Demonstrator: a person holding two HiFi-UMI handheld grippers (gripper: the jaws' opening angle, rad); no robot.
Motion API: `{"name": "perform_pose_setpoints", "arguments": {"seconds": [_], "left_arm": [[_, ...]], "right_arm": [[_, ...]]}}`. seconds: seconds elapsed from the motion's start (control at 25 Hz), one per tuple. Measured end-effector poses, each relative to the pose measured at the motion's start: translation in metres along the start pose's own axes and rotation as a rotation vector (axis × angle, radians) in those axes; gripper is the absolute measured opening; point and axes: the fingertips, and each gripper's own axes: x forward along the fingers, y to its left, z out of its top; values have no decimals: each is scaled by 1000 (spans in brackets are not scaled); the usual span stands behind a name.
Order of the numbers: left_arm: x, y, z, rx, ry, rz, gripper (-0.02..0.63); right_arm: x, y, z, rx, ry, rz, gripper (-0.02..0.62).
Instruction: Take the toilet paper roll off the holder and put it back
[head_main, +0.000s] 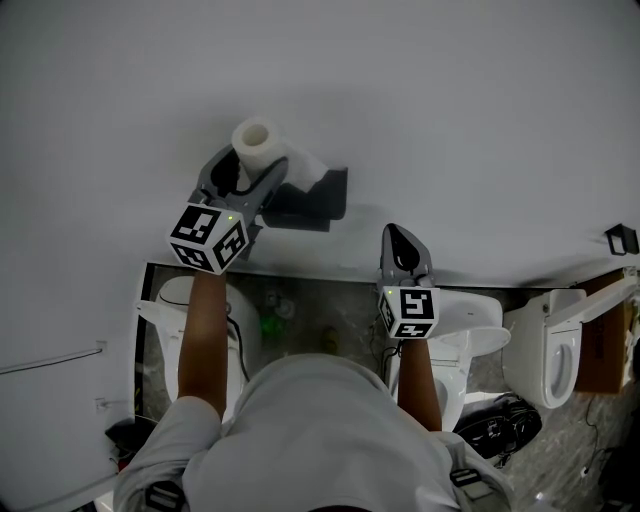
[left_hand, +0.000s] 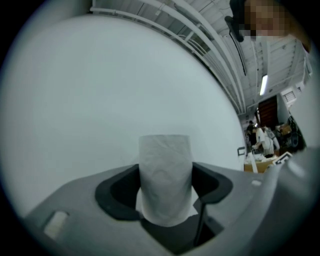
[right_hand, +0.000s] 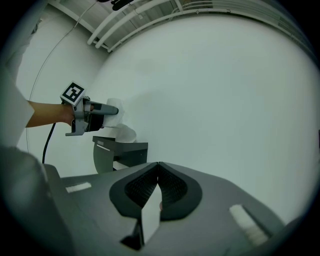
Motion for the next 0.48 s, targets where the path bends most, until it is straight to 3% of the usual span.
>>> {"name": "perform_pose_setpoints", "arguments": {"seconds": [0.48], "left_arm": [[2, -3, -36, -32, 63, -12, 310]], "right_arm": [[0, -1, -3, 5, 9, -6, 0]]}}
